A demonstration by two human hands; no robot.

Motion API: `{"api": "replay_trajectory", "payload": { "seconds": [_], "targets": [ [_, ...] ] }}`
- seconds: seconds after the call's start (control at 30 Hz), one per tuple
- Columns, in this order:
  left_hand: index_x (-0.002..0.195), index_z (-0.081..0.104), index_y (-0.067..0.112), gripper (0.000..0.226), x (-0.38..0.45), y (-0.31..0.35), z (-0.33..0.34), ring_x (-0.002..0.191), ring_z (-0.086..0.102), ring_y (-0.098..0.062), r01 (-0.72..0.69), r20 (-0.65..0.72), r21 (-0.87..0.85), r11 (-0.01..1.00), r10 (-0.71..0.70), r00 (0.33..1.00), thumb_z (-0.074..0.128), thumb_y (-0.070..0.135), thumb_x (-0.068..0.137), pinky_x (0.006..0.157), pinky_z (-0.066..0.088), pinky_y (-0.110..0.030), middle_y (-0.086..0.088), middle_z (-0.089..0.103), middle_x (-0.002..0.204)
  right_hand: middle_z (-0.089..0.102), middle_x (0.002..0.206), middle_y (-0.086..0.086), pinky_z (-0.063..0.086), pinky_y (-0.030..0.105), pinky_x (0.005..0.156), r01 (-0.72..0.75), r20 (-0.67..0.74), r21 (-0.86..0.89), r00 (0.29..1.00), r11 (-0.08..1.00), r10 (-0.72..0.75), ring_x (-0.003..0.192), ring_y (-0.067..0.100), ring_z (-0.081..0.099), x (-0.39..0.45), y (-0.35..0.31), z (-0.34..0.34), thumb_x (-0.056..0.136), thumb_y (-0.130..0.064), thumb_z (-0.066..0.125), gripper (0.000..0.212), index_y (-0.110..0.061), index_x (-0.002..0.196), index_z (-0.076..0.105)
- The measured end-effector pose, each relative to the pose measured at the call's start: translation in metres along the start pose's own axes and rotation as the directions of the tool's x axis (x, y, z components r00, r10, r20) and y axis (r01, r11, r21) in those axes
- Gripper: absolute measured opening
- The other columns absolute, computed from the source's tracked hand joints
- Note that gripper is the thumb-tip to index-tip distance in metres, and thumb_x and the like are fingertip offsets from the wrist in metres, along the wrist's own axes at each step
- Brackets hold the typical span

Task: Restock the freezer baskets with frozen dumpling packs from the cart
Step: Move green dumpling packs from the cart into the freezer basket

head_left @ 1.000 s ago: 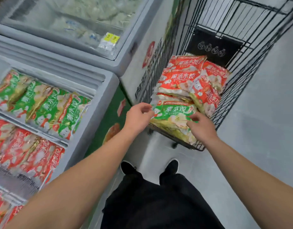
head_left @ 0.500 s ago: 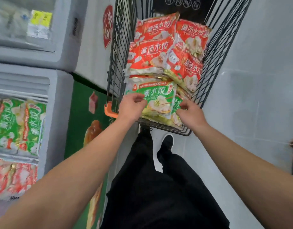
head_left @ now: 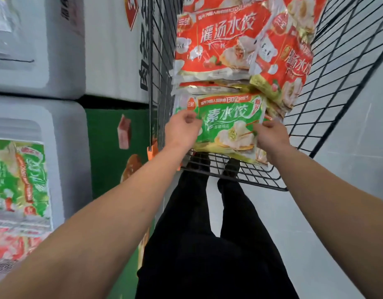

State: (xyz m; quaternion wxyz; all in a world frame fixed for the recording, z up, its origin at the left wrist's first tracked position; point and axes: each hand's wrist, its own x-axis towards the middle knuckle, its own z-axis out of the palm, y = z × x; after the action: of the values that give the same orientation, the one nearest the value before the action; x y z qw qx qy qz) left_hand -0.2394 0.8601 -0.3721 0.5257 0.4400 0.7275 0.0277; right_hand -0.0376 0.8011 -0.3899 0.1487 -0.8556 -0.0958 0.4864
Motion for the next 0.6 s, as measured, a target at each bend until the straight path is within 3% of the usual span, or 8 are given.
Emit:
{"api": "replay_trajectory", "payload": {
  "seconds": [0.1, 0.3, 0.37, 0.47, 0.53, 0.6],
  "targets": [
    [0.127, 0.063, 0.017, 0.032, 0.011, -0.004, 0.005, 0.108, 0.059, -0.012, 0.02, 0.059, 0.049, 0.999, -0.022, 0.998, 0.061, 0.021, 0.095, 0.091, 0.041, -0.021, 0.005, 0.063, 0.116, 0.066, 0.085, 0.01, 0.056, 0.052, 0.081, -0.01, -0.018, -0.012, 1.0, 1.0, 0.01, 0.079, 0.025, 0.061, 0.009, 0.006, 0.002, 0.087, -0.023, 0.064, 0.017, -0.021, 0.072, 0.058],
    [0.134, 0.056, 0.013, 0.039, 0.023, 0.004, 0.013, 0.113, 0.058, -0.013, -0.003, 0.092, 0.136, 0.991, -0.01, 0.996, 0.06, 0.023, 0.097, 0.088, 0.035, -0.017, 0.001, 0.06, 0.132, 0.057, 0.071, 0.0, 0.043, 0.036, 0.069, 0.089, -0.082, -0.21, 0.991, 0.974, -0.108, 0.078, 0.024, 0.055, 0.002, 0.002, -0.01, 0.09, -0.02, 0.055, 0.024, -0.02, 0.066, 0.052],
    [0.137, 0.054, 0.012, 0.041, 0.026, 0.003, 0.015, 0.098, 0.058, -0.008, 0.018, 0.085, 0.155, 0.988, -0.031, 0.996, 0.059, 0.023, 0.097, 0.081, 0.034, -0.014, 0.002, 0.058, 0.13, 0.058, 0.073, 0.0, 0.043, 0.035, 0.07, 0.106, -0.106, -0.239, 0.985, 0.965, -0.134, 0.078, 0.022, 0.055, -0.008, 0.005, -0.015, 0.092, -0.019, 0.053, 0.021, -0.018, 0.071, 0.056],
    [0.14, 0.048, 0.011, 0.046, 0.035, -0.001, 0.02, 0.101, 0.051, -0.012, 0.062, 0.085, 0.169, 0.984, -0.077, 0.993, 0.058, 0.021, 0.097, 0.084, 0.039, -0.024, -0.004, 0.056, 0.133, 0.063, 0.079, -0.002, 0.048, 0.035, 0.079, 0.11, -0.208, -0.259, 0.964, 0.959, -0.167, 0.082, 0.02, 0.058, -0.021, 0.021, -0.026, 0.094, -0.02, 0.054, 0.014, -0.014, 0.087, 0.065],
    [0.144, 0.043, 0.01, 0.049, 0.044, -0.003, 0.025, 0.106, 0.051, -0.017, 0.125, 0.115, 0.153, 0.98, -0.143, 0.983, 0.055, 0.02, 0.097, 0.086, 0.041, -0.028, -0.003, 0.053, 0.123, 0.06, 0.075, -0.006, 0.047, 0.031, 0.076, 0.105, -0.263, -0.245, 0.95, 0.964, -0.17, 0.079, 0.018, 0.057, -0.022, 0.029, -0.031, 0.094, -0.02, 0.054, 0.013, -0.015, 0.088, 0.065],
    [0.146, 0.04, 0.01, 0.052, 0.052, -0.006, 0.031, 0.114, 0.054, -0.021, 0.216, 0.152, 0.102, 0.971, -0.229, 0.961, 0.053, 0.018, 0.096, 0.093, 0.045, -0.032, -0.003, 0.054, 0.126, 0.057, 0.073, -0.008, 0.042, 0.026, 0.068, 0.087, -0.281, -0.245, 0.947, 0.965, -0.157, 0.077, 0.016, 0.055, -0.017, 0.033, -0.03, 0.094, -0.02, 0.054, 0.013, -0.016, 0.087, 0.064]
  ]
}}
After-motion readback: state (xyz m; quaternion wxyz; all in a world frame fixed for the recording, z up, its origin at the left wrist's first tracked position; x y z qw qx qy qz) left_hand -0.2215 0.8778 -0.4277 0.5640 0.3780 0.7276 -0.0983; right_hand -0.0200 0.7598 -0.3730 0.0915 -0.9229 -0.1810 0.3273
